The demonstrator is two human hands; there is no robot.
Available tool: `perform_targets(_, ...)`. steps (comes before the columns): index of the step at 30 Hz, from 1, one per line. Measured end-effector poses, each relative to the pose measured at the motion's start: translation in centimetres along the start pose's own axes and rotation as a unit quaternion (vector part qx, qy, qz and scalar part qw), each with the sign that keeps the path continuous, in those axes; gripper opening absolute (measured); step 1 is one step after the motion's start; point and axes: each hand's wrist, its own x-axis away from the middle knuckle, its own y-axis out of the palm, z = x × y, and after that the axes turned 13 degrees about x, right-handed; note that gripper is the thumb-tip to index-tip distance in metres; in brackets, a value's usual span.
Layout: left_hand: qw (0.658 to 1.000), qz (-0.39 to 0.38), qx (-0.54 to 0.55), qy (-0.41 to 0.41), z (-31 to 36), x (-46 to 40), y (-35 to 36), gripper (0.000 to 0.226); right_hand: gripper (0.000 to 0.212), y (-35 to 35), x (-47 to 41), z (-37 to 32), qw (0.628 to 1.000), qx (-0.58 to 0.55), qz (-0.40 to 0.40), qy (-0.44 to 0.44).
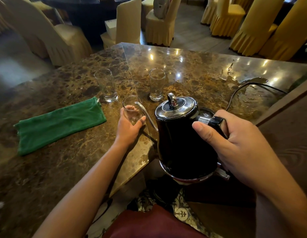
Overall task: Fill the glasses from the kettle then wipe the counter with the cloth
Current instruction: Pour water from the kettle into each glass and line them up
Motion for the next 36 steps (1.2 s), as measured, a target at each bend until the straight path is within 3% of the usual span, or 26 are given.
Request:
perform_targets(7,1.000,0.000,-0.011,-0.006,0.2,0.1,-0.2,0.051,0.049,1.0,0.3,1.7,0.997,-0.073,0.023,0.014)
perform_targets(10,1.000,-0.007,-0.003,0.000,0.3,0.0,-0.5,0.051,0.045,2.0,0.8,2.2,0.985,-0.158,0.064,0.027)
perform_targets(15,1.000,0.006,0.016,-0.006,1.3,0.5,-0.6,0.054,0.072,3.0,1.2,3.8,0.970,-0.223,0.093,0.036)
perform_targets(17,1.000,0.014,0.008,0.005,1.7,0.3,-0.8,0.056,0.063,2.7,1.6,4.3,0.962,-0.252,0.100,0.027)
perform_targets(20,0.999,0.006,-0.020,0.023,2.5,-0.1,-1.2,0.057,0.017,2.4,2.4,5.0,0.944,-0.314,0.104,0.007)
perform_targets(21,0.999,0.004,-0.027,0.023,2.6,-0.2,-1.2,0.056,0.014,2.3,2.5,5.2,0.938,-0.331,0.101,0.005)
perform_targets(24,0.999,0.001,-0.031,0.011,2.8,-0.5,-1.1,0.052,0.023,2.0,2.8,5.7,0.924,-0.369,0.102,0.003)
perform_targets(27,0.999,0.005,-0.035,0.011,3.3,-1.3,-0.8,0.055,0.010,1.7,3.0,6.0,0.922,-0.374,0.099,0.012)
perform_targets(36,0.998,0.026,-0.053,0.010,4.6,-8.3,1.3,0.056,0.011,1.6,1.7,5.7,0.915,-0.382,0.124,0.039)
